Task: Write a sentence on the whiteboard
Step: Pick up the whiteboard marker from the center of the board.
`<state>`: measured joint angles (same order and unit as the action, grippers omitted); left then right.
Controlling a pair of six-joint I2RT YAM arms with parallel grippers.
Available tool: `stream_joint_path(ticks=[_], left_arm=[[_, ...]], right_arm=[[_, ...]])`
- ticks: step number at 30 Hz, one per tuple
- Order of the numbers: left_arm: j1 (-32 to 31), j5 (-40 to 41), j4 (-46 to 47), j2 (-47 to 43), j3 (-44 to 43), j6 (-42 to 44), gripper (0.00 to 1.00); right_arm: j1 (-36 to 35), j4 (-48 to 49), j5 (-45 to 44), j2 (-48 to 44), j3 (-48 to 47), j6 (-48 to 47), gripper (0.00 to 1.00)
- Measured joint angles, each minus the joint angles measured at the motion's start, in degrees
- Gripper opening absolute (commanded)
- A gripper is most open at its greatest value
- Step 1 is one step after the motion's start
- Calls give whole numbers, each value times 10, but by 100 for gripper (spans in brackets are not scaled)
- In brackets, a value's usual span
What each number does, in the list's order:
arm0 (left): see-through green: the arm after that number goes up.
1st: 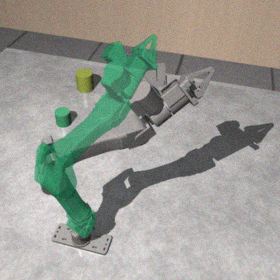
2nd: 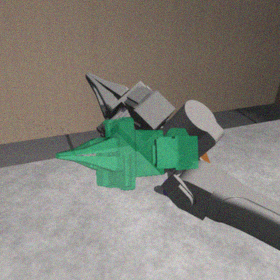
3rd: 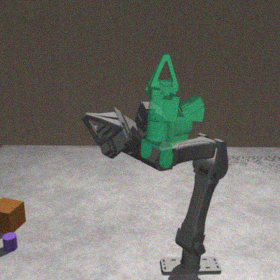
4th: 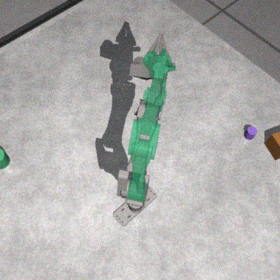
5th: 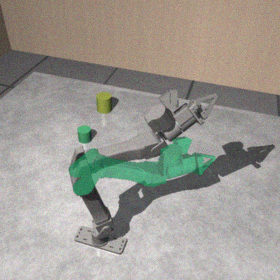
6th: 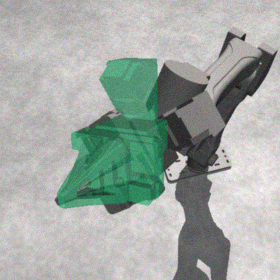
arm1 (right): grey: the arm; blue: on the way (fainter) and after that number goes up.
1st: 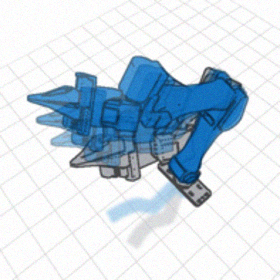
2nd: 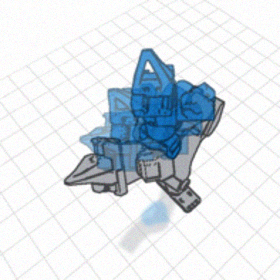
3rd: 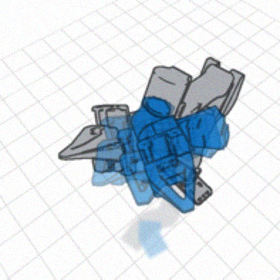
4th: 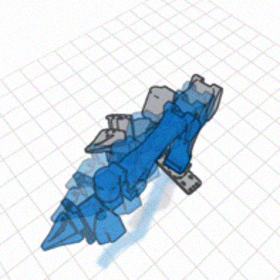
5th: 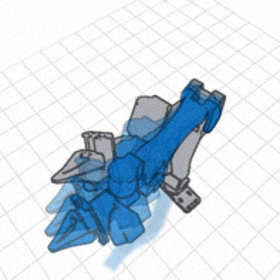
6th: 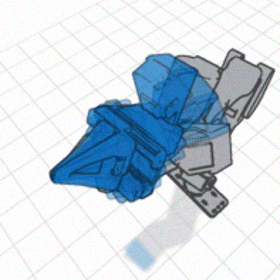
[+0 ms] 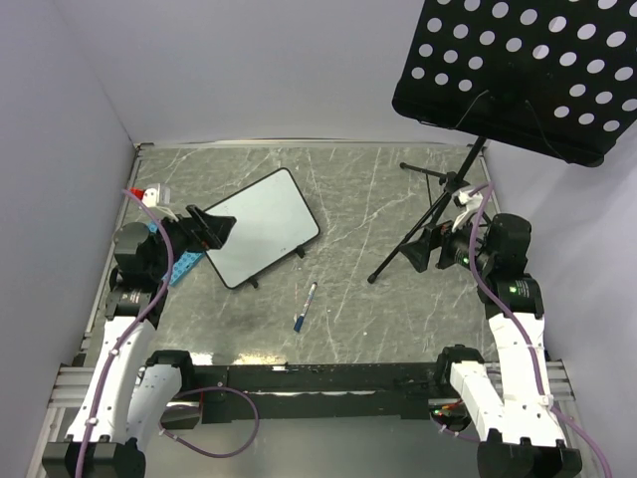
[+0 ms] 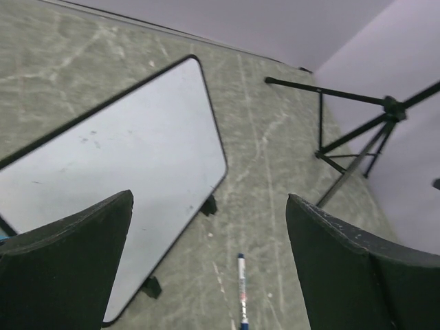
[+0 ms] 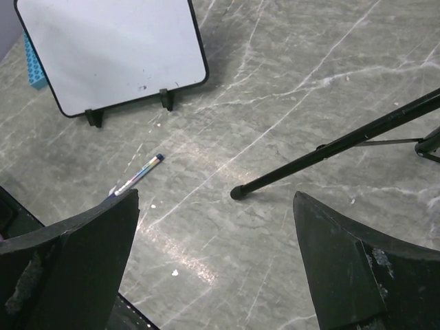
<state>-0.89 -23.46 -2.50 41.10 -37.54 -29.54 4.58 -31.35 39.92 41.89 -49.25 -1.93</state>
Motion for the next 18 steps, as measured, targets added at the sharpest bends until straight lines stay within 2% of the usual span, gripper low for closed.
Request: stream_joint_path(ticks=[2,5,10,15,18], left_arm=[[-8,-17,-2,-5,0,-13,97],[-61,-12,-19,-16,0,-19,97],[-264,73,-58,-1,-10,-28,97],[-482,201,-95,81,-42,-52,98],[-561,252,-107,128,-42,-74,98]], right_arm=[[0,-5,4,-1,0,-11,100],[0,-13,19,-2,0,-31,100],[-2,-31,89,-1,0,-98,100],[-10,-71,167,0,2,-195,100],[-11,-80,183,0,11,-229,100]])
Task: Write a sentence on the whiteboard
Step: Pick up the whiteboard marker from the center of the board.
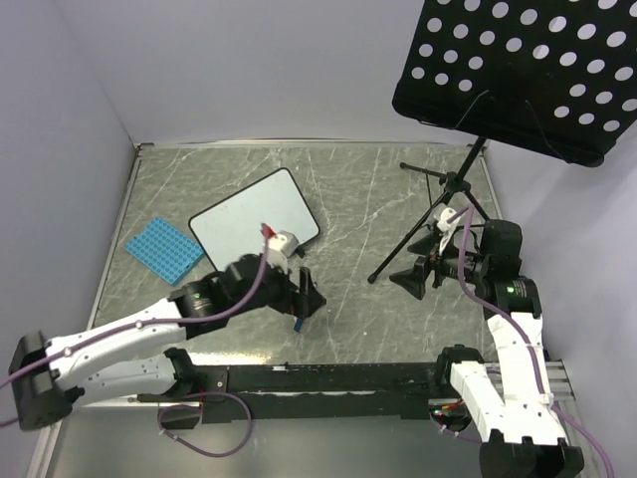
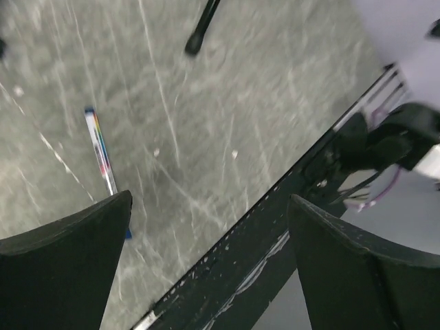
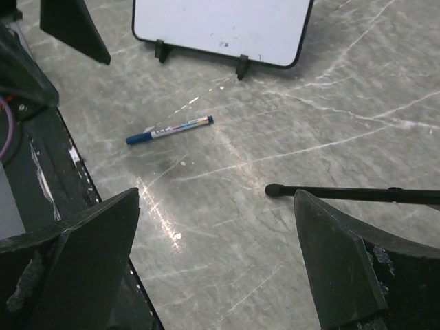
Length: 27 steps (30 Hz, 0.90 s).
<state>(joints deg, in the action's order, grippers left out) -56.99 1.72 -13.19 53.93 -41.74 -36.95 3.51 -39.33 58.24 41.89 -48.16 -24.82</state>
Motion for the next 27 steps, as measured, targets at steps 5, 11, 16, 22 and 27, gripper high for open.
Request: stream_joint_path(ticks=[5,11,16,22,27], left_arm=[[-64,65,-4,80,0,-37,86],[-93,112,-24,210,-22,-59,73],[-95,141,-58,292,-64,-66,54],[-95,165,-94,332,-75,-77,48],[-96,179,-118,350,-83,-83,41]], right_arm=[[0,-9,17,17,21,-43,100],[0,-14,26,36,47,-71,100],[-1,-15,28,32,52,-80,100],[-2,-18,30,32,52,-81,100],[-2,-19,34,33,52,-81,100]])
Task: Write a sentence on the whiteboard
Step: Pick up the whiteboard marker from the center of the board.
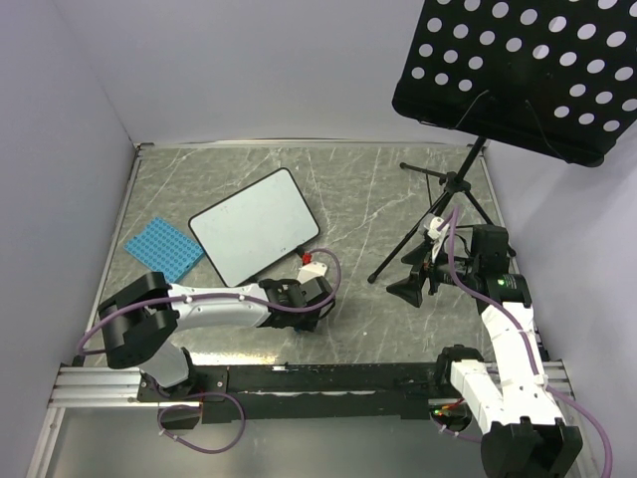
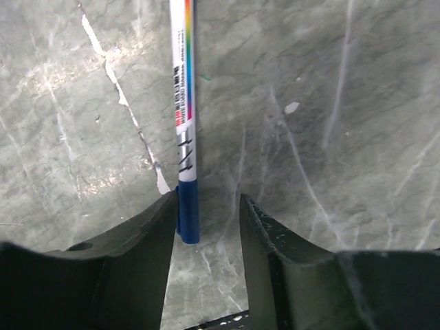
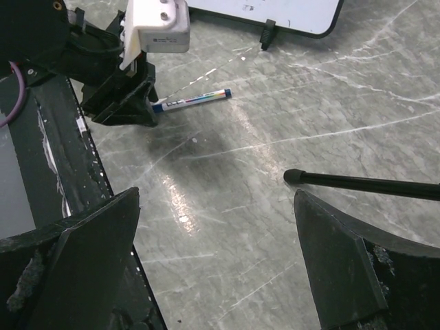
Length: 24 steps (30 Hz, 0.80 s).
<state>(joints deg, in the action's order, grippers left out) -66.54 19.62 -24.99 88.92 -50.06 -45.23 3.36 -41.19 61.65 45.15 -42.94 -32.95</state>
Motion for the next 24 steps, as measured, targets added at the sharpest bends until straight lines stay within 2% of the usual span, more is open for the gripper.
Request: stream_joint_path(ticks=[4,14,19,24], left_arm=[[0,4,-11,2,0,-5,27],[0,9,-24,29,-3,-9,27],[0,8,-26,34,-9,-1,6],[0,8,0,37,-9,28,1]], right_arm=[[0,0,4,0,0,0,100],[0,-2,8,1,0,-4,100],[0,-5,10,1,0,-9,100],[-1,-18,22,7,0,-31,100]])
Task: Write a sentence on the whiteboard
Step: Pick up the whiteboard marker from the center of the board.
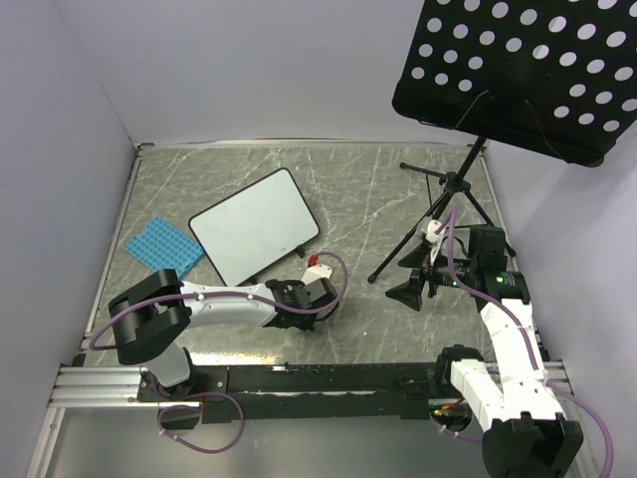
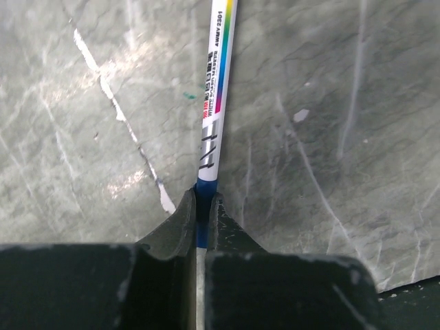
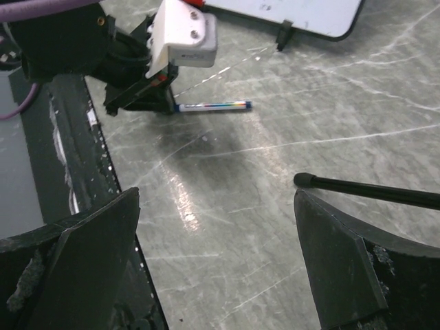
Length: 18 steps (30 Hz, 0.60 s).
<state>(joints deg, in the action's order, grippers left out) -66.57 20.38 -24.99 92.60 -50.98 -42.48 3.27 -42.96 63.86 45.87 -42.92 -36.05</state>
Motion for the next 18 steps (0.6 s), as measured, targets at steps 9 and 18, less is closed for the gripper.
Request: stream_joint_path(ticks=[9,18], left_arm=[[-3,-10,99,-63,63,95,1],[-6,-10,229,-84,108,156,1]], right_arm=[[-56,-26,-2,59,0,-42,100],[-140,27,-18,152,0,12,100]])
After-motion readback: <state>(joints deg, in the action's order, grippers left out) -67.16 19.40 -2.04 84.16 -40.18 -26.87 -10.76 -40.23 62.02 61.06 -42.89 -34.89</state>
